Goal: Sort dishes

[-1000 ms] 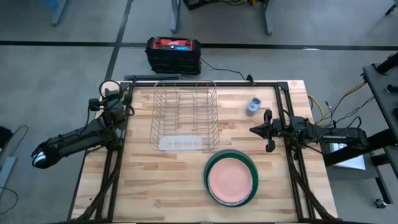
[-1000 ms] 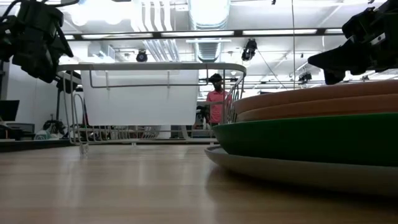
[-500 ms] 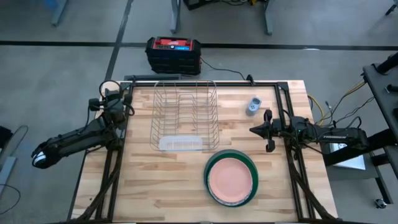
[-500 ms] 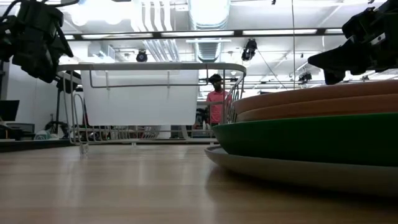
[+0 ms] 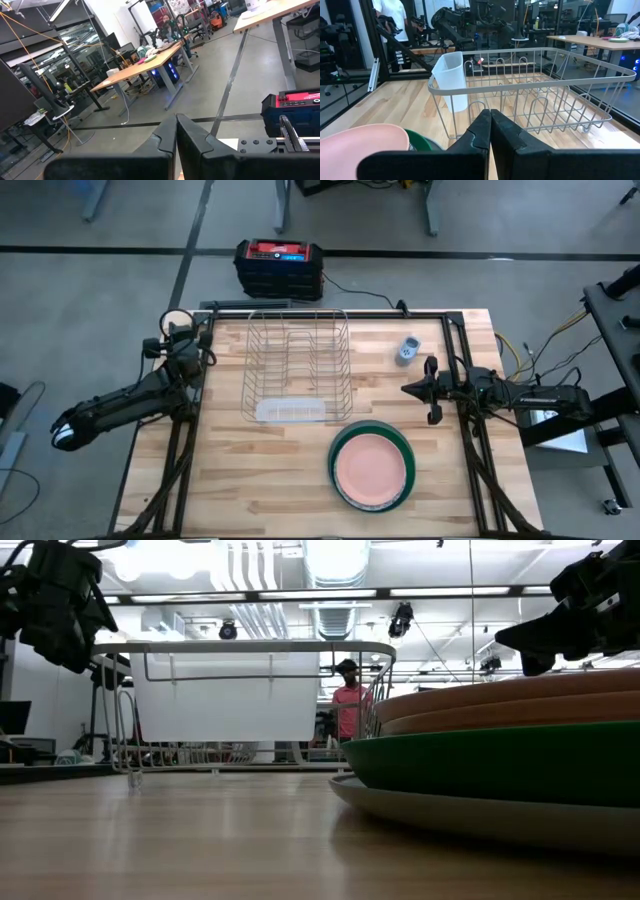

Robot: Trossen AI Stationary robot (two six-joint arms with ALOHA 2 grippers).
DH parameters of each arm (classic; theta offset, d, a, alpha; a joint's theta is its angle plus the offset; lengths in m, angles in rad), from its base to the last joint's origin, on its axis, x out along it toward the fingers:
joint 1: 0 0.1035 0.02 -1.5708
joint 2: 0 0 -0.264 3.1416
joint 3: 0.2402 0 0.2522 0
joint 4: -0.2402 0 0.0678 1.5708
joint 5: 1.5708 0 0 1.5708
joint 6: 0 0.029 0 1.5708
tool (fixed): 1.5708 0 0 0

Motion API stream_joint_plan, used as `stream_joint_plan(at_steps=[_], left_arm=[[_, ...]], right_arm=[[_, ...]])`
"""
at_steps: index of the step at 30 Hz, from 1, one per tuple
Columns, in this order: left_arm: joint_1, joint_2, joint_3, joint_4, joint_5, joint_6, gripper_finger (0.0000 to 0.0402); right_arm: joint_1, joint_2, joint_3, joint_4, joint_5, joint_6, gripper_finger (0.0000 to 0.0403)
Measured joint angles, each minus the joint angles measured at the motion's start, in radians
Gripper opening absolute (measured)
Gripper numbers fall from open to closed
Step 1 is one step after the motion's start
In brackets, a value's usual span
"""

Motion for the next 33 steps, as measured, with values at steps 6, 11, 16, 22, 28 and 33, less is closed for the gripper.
stream_joint_plan(at_steps=[6,11,16,22,28,33], left_arm=[[0.000,0.000,0.000,0.000,0.000,0.000,0.0000],[0.000,0.000,0.000,0.000,0.000,0.000,0.0000],[0.000,0.002,0.000,0.000,0.000,0.000,0.0000],[0.000,0.008,0.000,0.002,0.099,-0.014,0.0000],[-0.033,0.010,0.037,-0.009,0.468,-0.062,0.0000],[-0.099,0.011,0.166,-0.013,0.864,-0.068,0.0000]], right_arm=[[0.000,0.000,0.000,0.000,0.000,0.000,0.0000],[0.000,0.000,0.000,0.000,0.000,0.000,0.0000],[0.000,0.000,0.000,-0.001,0.000,-0.062,0.0000],[0.000,0.000,0.000,-0.001,0.000,-0.105,0.0000],[0.000,0.000,0.000,0.001,0.000,-0.123,0.0000],[0.000,0.000,0.000,0.030,0.000,-0.143,0.0000]])
